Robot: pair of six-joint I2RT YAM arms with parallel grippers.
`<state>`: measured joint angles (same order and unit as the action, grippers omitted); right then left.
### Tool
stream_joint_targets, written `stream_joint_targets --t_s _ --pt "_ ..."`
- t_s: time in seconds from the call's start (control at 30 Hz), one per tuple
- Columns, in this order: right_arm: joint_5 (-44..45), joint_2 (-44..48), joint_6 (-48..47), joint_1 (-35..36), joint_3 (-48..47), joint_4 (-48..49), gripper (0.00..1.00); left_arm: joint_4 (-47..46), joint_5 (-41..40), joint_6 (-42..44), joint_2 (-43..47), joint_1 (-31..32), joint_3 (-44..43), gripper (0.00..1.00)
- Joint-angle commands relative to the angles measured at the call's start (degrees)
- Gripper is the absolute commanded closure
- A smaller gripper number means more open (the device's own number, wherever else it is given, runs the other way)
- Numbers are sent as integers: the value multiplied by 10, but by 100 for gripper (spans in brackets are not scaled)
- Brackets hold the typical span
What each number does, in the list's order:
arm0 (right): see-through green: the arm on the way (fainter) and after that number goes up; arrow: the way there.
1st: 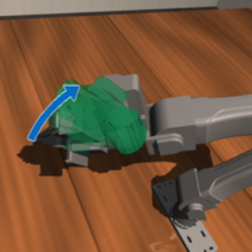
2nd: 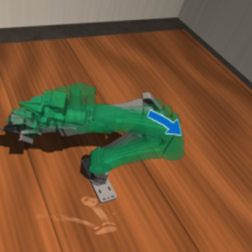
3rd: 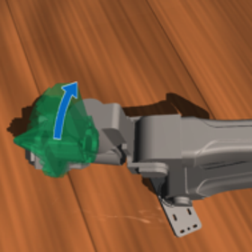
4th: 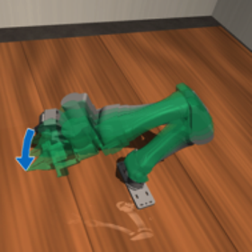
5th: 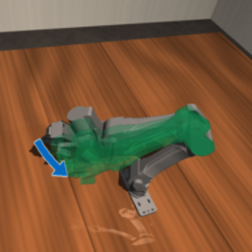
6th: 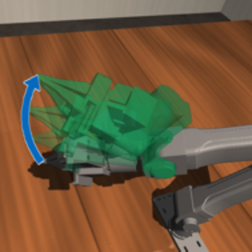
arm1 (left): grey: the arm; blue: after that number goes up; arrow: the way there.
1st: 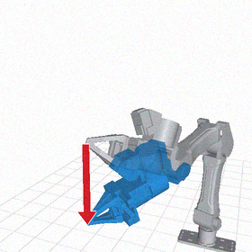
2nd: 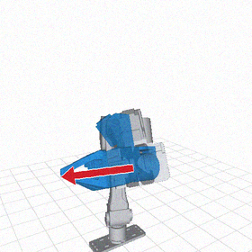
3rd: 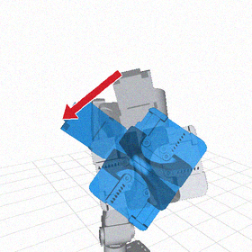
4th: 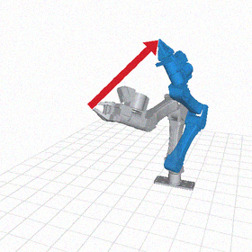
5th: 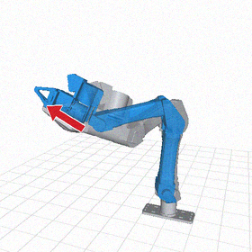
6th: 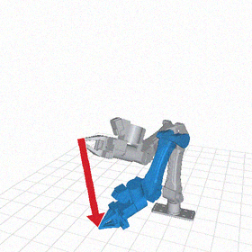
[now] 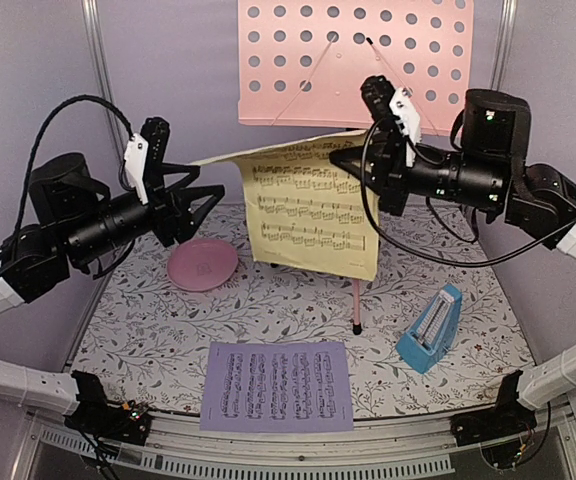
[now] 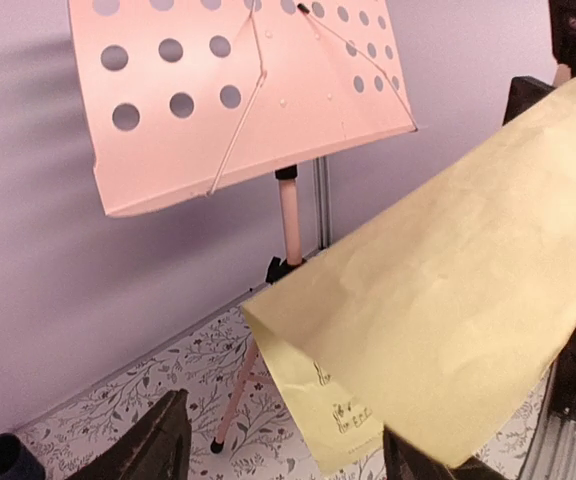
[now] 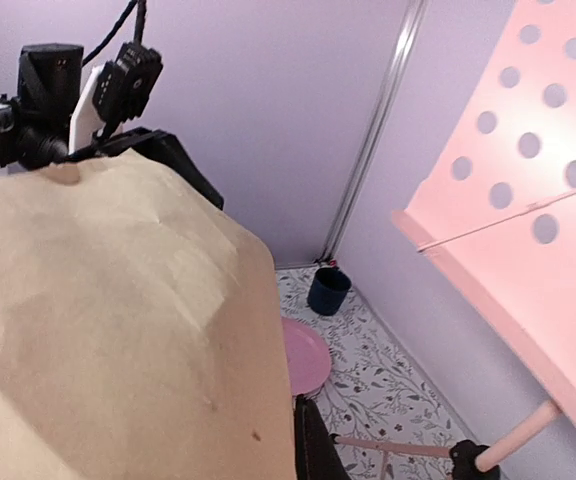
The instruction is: Set up the instrument practice props
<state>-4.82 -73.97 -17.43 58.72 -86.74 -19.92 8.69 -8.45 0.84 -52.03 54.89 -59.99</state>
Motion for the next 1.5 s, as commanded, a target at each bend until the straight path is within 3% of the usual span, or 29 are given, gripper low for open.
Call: stream_joint_targets --t_s 0.0,0.13,0.37,0.67,0.93,1.47 --pt "75 49 27 -16 -55 64 100 -51 -3 18 -73 -8 -98 35" --pt "137 63 32 -27 -88 82 100 -68 -10 41 -151 -14 -195 36" --pt "213 95 10 -49 -105 136 100 -15 23 54 -304 -49 -424 38" --pt "166 67 7 -117 -133 152 100 70 43 80 -485 -67 -672 39" --pt "137 34 31 -181 -159 146 100 69 14 100 -560 -68 -753 45" --pt "200 -6 -5 -194 -181 171 100 74 -2 119 -645 -67 -817 54"
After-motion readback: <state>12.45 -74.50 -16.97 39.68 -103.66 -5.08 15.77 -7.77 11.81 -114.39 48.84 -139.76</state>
